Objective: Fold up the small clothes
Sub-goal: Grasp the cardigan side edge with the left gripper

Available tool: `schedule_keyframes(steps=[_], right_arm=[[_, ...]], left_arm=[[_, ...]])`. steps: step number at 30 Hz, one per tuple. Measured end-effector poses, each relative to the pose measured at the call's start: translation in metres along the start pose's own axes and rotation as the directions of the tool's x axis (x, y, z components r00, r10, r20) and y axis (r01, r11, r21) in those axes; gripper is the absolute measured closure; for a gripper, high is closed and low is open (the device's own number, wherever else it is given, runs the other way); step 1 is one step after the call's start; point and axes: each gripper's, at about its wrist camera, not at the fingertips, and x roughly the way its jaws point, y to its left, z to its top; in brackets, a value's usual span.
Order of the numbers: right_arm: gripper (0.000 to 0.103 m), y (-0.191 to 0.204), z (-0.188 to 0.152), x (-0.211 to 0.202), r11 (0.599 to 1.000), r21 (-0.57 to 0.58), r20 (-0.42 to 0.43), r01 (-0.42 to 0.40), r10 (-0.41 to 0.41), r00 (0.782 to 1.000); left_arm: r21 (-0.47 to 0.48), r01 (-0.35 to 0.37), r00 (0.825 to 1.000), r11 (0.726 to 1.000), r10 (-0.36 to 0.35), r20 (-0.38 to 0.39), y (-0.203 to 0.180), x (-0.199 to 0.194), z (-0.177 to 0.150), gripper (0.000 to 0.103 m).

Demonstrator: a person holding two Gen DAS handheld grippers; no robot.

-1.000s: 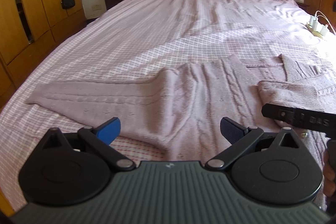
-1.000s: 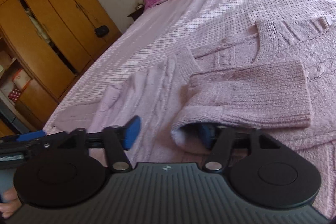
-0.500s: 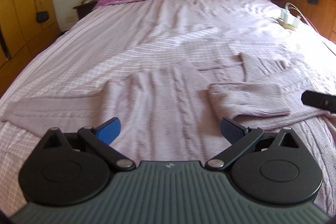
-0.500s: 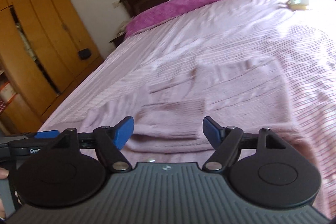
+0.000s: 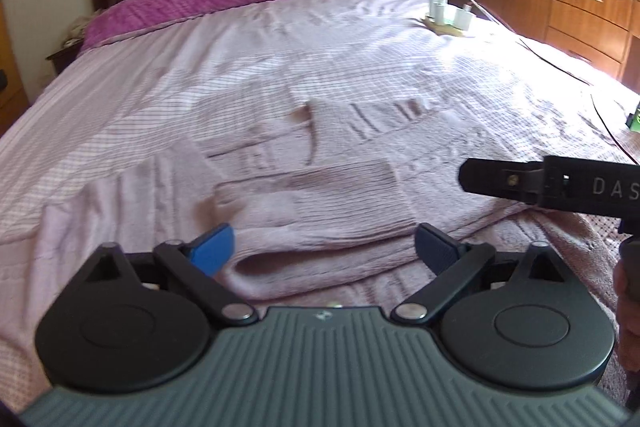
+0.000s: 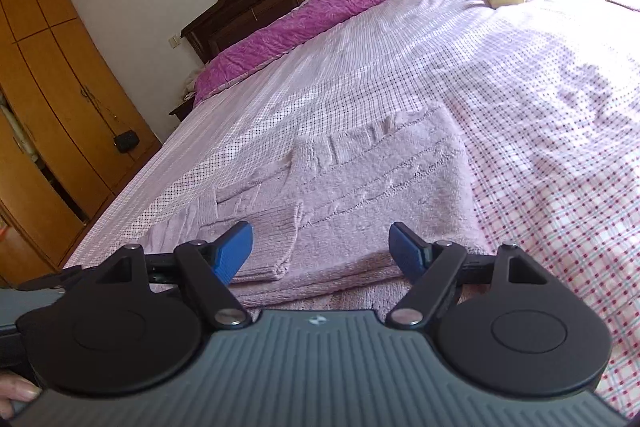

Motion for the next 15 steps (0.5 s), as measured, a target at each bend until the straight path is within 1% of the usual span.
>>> schedule_keyframes(steps=[5, 7, 9, 10, 12, 13, 14, 15], right_arm=[[0.022, -0.008, -0.003, 0.005, 1.0, 0.027, 0.001, -0.011, 0.011, 1.0], [0.022, -0.011, -0.005, 0.007, 0.999, 0.031, 0.001, -0.013, 0.013, 1.0], [0.022, -0.014, -0.007, 0.009, 0.999, 0.039, 0.003, -0.019, 0.019, 1.0], [0.022, -0.015, -0.008, 0.009, 0.999, 0.04, 0.004, -0.019, 0.019, 1.0], [0.022, -0.016, -0.01, 0.011, 0.999, 0.038, 0.007, -0.021, 0.02, 1.0], [0.022, -0.017, -0.01, 0.011, 0.999, 0.036, 0.008, -0.022, 0.021, 1.0], [0.022, -0.017, -0.011, 0.012, 0.999, 0.035, 0.01, -0.022, 0.022, 1.0], [0.022, -0.017, -0.012, 0.013, 0.999, 0.034, 0.012, -0.022, 0.021, 1.0]], left_arm=[[0.051, 0.028, 0.999, 0.998, -0.027, -0.026, -0.016, 0.023, 0.0, 0.018], [0.062, 0.025, 0.999, 0.998, -0.023, -0.034, -0.02, 0.031, -0.002, 0.02], [0.075, 0.018, 1.0, 0.997, -0.017, -0.023, -0.022, 0.034, -0.003, 0.023], [0.083, 0.015, 1.0, 0.996, -0.014, -0.013, -0.024, 0.035, -0.003, 0.026], [0.095, 0.023, 1.0, 0.995, -0.023, -0.001, -0.025, 0.034, -0.003, 0.036], [0.096, 0.035, 0.999, 0.995, -0.036, 0.002, -0.026, 0.034, -0.003, 0.045], [0.094, 0.054, 0.999, 0.994, -0.054, 0.004, -0.026, 0.034, -0.004, 0.059], [0.093, 0.073, 0.997, 0.993, -0.074, 0.007, -0.026, 0.032, -0.004, 0.066]])
